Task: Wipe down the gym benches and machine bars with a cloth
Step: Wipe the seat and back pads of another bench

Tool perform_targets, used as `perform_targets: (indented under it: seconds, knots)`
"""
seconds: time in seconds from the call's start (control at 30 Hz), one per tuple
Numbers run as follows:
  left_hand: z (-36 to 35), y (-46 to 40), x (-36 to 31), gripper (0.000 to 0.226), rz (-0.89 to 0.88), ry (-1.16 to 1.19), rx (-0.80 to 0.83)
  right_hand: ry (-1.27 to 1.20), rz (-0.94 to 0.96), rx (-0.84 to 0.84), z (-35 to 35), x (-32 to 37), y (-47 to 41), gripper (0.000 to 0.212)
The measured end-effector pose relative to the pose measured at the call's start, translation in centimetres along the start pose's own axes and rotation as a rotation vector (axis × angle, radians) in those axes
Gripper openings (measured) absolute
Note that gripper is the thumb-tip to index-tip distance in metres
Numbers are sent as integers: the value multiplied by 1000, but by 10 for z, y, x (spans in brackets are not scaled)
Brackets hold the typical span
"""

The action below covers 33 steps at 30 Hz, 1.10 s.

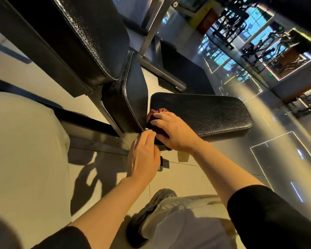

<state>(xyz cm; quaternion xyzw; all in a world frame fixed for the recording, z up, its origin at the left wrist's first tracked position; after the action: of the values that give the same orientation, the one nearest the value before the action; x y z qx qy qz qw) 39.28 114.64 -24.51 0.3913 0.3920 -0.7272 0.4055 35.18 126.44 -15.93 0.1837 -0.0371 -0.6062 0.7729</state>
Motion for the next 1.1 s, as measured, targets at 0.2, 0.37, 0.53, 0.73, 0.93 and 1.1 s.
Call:
perform_targets:
  seconds: [0.2,0.37,0.53,0.73,0.93,1.1]
  knots:
    - [-3,-2,0,37,-15,2,13,-50,-341,-115,8,-20,-15,43]
    - [-7,-3,4,33,-23,-47,-16,-47,-147,2,2,0,-39,40]
    - [-14,-5,4,36,-61,-38,-26,-79,-372,-105,18,-31,-49,38]
    - [-16,-7,5,37,-83,-37,-27,7,-307,-101,4,-11,-48,41]
    - [-19,-8,3,33,-110,-41,-43,-102,-463,-151,18,-39,-50,37]
    - [-20,-9,4,31,-124,-19,-86,-14,-430,-161,14,-31,-47,37]
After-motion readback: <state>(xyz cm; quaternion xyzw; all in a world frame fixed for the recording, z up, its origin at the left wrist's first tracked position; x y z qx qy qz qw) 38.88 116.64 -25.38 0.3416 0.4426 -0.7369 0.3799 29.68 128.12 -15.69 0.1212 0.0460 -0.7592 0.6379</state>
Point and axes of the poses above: each hand's wrist, its own y-axis away from the middle knuckle, its own z-axis out of the back of the hand, x = y × z, the point moved 2 cm from there along -y, towards the middle knuckle, and after that the axes turned 10 degrees about x, right-handed, at the moved point
